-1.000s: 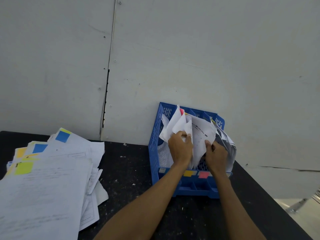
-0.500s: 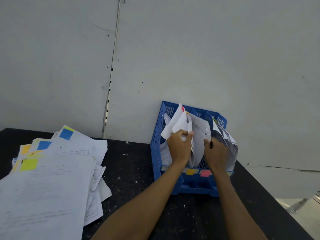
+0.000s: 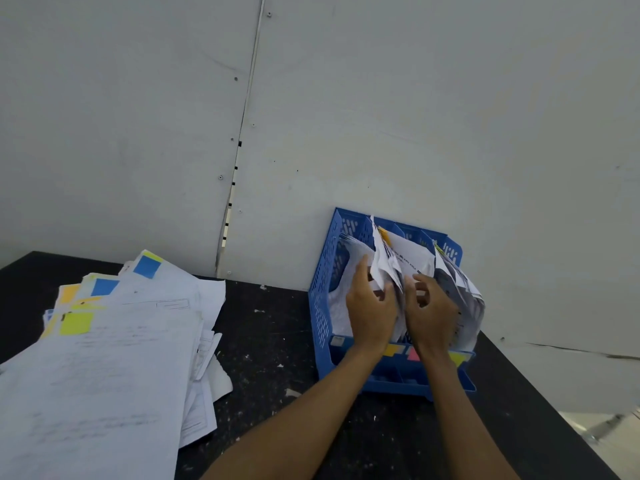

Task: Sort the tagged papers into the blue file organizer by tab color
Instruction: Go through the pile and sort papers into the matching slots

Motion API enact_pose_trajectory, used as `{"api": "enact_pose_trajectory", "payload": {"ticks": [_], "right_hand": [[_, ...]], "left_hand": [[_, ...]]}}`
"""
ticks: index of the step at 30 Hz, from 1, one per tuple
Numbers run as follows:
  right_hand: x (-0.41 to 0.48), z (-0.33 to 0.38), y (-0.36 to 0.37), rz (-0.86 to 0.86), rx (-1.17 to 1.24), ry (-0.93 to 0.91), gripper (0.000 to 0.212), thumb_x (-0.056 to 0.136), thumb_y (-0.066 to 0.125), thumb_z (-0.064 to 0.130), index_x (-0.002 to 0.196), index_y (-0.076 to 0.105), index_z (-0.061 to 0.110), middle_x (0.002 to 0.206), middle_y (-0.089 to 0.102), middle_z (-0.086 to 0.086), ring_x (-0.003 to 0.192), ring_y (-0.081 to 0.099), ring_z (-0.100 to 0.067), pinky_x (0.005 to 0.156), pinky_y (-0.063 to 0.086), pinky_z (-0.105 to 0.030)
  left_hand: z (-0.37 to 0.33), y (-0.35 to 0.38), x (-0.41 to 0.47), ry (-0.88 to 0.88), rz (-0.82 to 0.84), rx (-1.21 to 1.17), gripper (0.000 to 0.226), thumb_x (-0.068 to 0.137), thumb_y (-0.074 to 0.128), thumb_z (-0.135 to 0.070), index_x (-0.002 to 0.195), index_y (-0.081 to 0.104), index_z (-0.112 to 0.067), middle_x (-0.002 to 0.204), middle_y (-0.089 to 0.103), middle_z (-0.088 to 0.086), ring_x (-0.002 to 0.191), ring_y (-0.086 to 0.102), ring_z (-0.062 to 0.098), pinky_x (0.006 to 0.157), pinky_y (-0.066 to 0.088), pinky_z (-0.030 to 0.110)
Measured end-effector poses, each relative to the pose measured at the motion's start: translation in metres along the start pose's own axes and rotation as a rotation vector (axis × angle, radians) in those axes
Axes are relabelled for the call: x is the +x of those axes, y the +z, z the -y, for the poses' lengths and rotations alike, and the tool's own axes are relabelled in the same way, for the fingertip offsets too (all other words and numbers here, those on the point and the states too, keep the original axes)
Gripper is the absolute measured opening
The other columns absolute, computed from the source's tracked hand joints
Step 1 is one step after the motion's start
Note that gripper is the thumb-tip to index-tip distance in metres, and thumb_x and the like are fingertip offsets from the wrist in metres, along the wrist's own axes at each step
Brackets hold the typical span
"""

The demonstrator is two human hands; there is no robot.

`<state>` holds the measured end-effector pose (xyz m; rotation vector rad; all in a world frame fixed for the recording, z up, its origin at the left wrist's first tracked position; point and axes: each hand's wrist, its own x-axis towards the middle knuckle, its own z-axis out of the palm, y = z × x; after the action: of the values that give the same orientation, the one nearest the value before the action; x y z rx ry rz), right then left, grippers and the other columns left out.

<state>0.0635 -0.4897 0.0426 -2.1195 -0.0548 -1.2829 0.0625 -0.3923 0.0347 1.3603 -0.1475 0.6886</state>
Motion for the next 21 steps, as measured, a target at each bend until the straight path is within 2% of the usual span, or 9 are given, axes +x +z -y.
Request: {"api": "enact_pose_trajectory", "payload": {"ticks": [2,6,8,10,13,15,17,19,21], "right_hand": [[-0.002,0.001,-0.002,0.011,0.059,-0.035,0.024,0.092,0.059,0.039,0.092,0.066,0.016,0.081,0.064,0.008,0.069,0.062,-0.003,0.060,0.049,-0.013],[-0.002,-0.006,-0.004,-0.029,0.050,-0.087,0.012,0.085,0.073,0.020,0.085,0.063,0.013,0.081,0.065,0.000,0.070,0.061,-0.009,0.060,0.047,-0.013],[0.000,-0.009,-0.004,-0.046,0.003,-0.087,0.009,0.083,0.073,0.009,0.084,0.064,0.009,0.082,0.065,-0.007,0.070,0.061,-0.016,0.061,0.043,-0.011],[0.001,-0.009,-0.004,-0.095,-0.062,-0.085,0.007,0.082,0.072,0.003,0.080,0.066,0.005,0.080,0.065,-0.012,0.068,0.058,-0.017,0.068,0.039,-0.006],[0.003,-0.010,-0.005,-0.155,-0.107,-0.059,0.006,0.081,0.073,0.005,0.078,0.070,0.002,0.077,0.067,-0.014,0.068,0.057,-0.018,0.077,0.031,0.002],[0.003,-0.011,-0.004,-0.130,-0.084,-0.043,0.009,0.085,0.070,0.011,0.080,0.070,0.004,0.075,0.068,-0.011,0.066,0.060,-0.020,0.072,0.038,-0.006],[0.002,-0.013,-0.004,-0.104,-0.070,-0.045,0.013,0.088,0.068,0.016,0.081,0.069,0.006,0.073,0.067,-0.009,0.063,0.060,-0.019,0.064,0.048,-0.023],[0.002,-0.015,-0.004,-0.088,-0.077,-0.057,0.014,0.089,0.068,0.019,0.080,0.067,0.009,0.069,0.065,-0.005,0.059,0.058,-0.016,0.058,0.051,-0.031],[0.003,-0.017,-0.005,-0.053,-0.116,-0.088,0.014,0.088,0.069,0.017,0.076,0.065,0.011,0.066,0.062,-0.002,0.056,0.055,-0.015,0.053,0.050,-0.036]], "left_hand": [[-0.002,0.001,0.002,0.015,0.095,0.010,0.062,0.089,0.064,-0.014,0.144,0.038,-0.024,0.112,0.063,-0.001,0.092,0.060,0.001,0.077,0.055,0.019],[-0.006,0.003,0.012,0.114,0.170,0.077,0.067,0.088,0.058,0.000,0.147,0.038,-0.024,0.113,0.055,-0.004,0.093,0.052,-0.005,0.080,0.046,0.009],[-0.008,0.004,0.016,0.179,0.133,0.127,0.055,0.090,0.055,-0.001,0.142,0.047,-0.019,0.116,0.057,0.001,0.098,0.051,-0.004,0.087,0.049,0.016],[-0.009,0.004,0.016,0.212,0.077,0.155,0.043,0.091,0.057,-0.007,0.134,0.055,-0.014,0.115,0.059,0.005,0.100,0.056,0.006,0.084,0.053,0.021],[-0.012,0.004,0.013,0.281,0.072,0.185,0.044,0.089,0.063,-0.013,0.133,0.055,-0.009,0.114,0.064,0.005,0.098,0.055,0.003,0.084,0.042,0.003],[-0.013,0.004,0.010,0.316,0.090,0.207,0.046,0.089,0.063,-0.015,0.134,0.054,-0.008,0.117,0.065,0.005,0.099,0.060,0.008,0.087,0.042,0.007],[-0.014,0.006,0.005,0.302,0.146,0.196,0.045,0.094,0.058,-0.020,0.137,0.052,-0.011,0.115,0.068,0.007,0.093,0.064,0.011,0.085,0.049,0.013],[-0.013,0.009,0.002,0.286,0.188,0.228,0.042,0.098,0.050,-0.025,0.139,0.051,-0.017,0.093,0.070,0.006,0.071,0.061,0.009,0.068,0.049,0.012],[-0.013,0.011,0.002,0.268,0.210,0.290,0.038,0.098,0.047,-0.015,0.136,0.054,-0.016,0.077,0.066,0.006,0.061,0.056,0.010,0.056,0.044,0.016]]}}
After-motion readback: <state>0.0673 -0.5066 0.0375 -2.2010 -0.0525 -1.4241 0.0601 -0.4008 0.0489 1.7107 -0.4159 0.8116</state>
